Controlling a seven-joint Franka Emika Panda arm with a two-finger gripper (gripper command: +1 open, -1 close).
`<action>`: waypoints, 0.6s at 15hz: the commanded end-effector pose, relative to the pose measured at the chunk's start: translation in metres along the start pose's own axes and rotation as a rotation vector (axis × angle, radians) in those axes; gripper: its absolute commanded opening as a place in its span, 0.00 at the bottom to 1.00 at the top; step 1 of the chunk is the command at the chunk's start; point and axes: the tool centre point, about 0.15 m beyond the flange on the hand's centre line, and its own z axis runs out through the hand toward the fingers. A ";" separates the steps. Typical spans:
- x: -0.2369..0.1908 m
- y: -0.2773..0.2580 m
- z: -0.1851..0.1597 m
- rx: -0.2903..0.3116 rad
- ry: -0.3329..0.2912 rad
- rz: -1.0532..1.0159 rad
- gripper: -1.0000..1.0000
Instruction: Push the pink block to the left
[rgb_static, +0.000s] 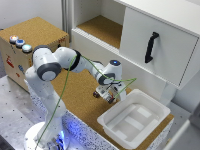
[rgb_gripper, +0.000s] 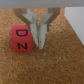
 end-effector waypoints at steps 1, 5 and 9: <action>0.022 -0.016 0.011 0.009 -0.025 -0.016 0.00; 0.028 -0.032 0.012 -0.009 -0.018 -0.058 0.00; 0.028 -0.058 0.013 0.004 -0.023 -0.095 0.00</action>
